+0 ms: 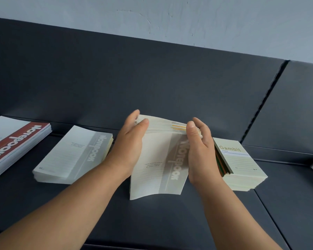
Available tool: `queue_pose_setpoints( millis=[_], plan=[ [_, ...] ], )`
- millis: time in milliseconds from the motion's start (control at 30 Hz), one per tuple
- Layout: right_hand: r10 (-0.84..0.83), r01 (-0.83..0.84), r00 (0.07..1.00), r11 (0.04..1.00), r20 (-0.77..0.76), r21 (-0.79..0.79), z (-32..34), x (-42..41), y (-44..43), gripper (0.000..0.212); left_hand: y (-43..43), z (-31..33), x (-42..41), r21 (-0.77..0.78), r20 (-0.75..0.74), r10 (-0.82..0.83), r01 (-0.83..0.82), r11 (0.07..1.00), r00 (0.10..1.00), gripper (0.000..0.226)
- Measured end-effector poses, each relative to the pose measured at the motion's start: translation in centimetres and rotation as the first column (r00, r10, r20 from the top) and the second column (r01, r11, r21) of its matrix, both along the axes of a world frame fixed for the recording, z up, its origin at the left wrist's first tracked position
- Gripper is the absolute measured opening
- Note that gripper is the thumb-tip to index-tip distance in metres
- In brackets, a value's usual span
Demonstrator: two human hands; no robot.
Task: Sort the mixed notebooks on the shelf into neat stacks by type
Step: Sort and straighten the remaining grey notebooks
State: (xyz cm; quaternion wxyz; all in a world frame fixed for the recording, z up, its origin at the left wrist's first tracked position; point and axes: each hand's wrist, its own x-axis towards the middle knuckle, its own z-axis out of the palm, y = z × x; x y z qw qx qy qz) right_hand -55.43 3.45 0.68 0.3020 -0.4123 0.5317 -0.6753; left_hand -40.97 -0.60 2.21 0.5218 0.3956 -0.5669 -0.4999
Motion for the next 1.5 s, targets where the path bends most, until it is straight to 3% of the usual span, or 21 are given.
queue_pose_setpoints(
  millis=[167, 300, 500, 633, 733, 767, 900, 933, 1000, 1200, 1500],
  plan=[
    [0.037, -0.037, 0.999, 0.999, 0.004, 0.005, 0.4, 0.0, 0.1, 0.032, 0.0, 0.3, 0.5, -0.018, 0.019, -0.124, 0.125, 0.992, 0.992, 0.046],
    [0.005, -0.008, 0.99, 1.0, -0.141, -0.025, 0.6, -0.5, 0.4, 0.04, 0.0, 0.9, 1.0, -0.105, 0.097, -0.052, 0.062, 0.992, 0.994, 0.043],
    [-0.071, 0.061, 0.905, 0.997, -0.42, -0.036, 1.1, -0.7, 0.4, 0.023, -0.9, 1.3, 1.3, -0.33, 0.455, 0.147, 0.013, 0.944, 0.878, 0.031],
    [-0.052, 0.057, 0.886, 0.998, -0.46, -0.004, 1.5, -0.9, 0.6, 0.028, -0.6, 1.4, 1.2, -0.32, 0.457, 0.139, 0.017, 0.947, 0.878, 0.033],
    [-0.016, 0.026, 0.92, 0.999, -0.392, 0.019, 1.5, -1.0, 0.6, 0.03, -0.2, 1.4, 1.1, -0.248, 0.324, 0.083, 0.0, 0.969, 0.942, 0.031],
    [0.001, 0.005, 0.938, 1.0, -0.347, 0.017, 1.4, -0.9, 0.7, 0.038, 0.0, 1.3, 1.1, -0.216, 0.267, 0.068, -0.009, 0.976, 0.961, 0.04],
    [0.067, -0.065, 0.969, 0.998, -0.238, 0.014, -0.1, -0.6, 1.3, 0.085, 0.6, -0.1, 1.5, -0.097, 0.189, -0.077, 0.097, 0.991, 0.979, 0.118],
    [0.094, -0.09, 0.973, 0.996, -0.212, 0.03, -0.4, -0.6, 1.2, 0.09, 0.7, -0.4, 1.5, -0.049, 0.175, -0.121, 0.131, 0.99, 0.977, 0.126],
    [0.127, -0.12, 0.975, 0.992, -0.184, 0.05, -1.0, -0.8, 0.9, 0.087, 0.4, -0.6, 1.4, 0.017, 0.109, -0.179, 0.178, 0.984, 0.978, 0.12],
    [0.196, -0.19, 0.969, 0.98, -0.153, 0.053, -1.4, -1.7, 0.6, 0.054, -0.2, -1.2, 1.9, 0.074, 0.063, -0.226, 0.221, 0.972, 0.972, 0.089],
    [0.247, -0.199, 0.939, 0.957, -0.238, 0.21, -2.9, -2.0, 1.4, 0.043, -0.4, -2.1, 2.0, 0.127, 0.254, -0.199, 0.171, 0.977, 0.946, 0.072]
  ],
)
